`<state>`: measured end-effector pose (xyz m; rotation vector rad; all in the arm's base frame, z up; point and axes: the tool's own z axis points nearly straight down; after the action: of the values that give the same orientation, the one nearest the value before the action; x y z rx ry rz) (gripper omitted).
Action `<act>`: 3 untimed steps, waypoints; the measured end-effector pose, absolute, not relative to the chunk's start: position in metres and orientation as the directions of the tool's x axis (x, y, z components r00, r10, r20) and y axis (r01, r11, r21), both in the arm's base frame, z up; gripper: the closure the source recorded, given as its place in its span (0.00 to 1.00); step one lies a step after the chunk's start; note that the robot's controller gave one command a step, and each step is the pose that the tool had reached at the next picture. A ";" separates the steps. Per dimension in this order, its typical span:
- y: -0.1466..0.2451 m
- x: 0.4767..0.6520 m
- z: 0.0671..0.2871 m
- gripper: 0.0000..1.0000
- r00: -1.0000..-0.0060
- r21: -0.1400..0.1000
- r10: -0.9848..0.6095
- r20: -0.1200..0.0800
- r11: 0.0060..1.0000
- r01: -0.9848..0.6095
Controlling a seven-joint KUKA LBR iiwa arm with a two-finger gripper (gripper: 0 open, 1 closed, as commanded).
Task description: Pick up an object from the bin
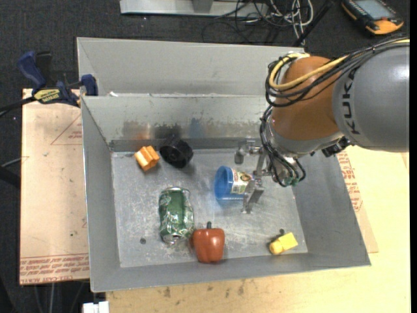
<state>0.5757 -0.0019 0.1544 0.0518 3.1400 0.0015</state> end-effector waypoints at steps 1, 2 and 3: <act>-0.006 0.594 0.119 0.00 -1.000 0.001 0.009 -0.013 1.000 0.009; -0.020 0.582 0.073 0.00 -0.999 0.001 -0.052 -0.002 0.999 -0.052; 0.001 0.611 0.075 1.00 -0.971 0.000 -0.239 -0.004 0.971 -0.239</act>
Offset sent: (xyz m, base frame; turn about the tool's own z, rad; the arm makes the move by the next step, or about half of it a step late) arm 0.0033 -0.0214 -0.0844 -0.0898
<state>0.6114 0.0011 0.0755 -0.3770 3.1146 0.0010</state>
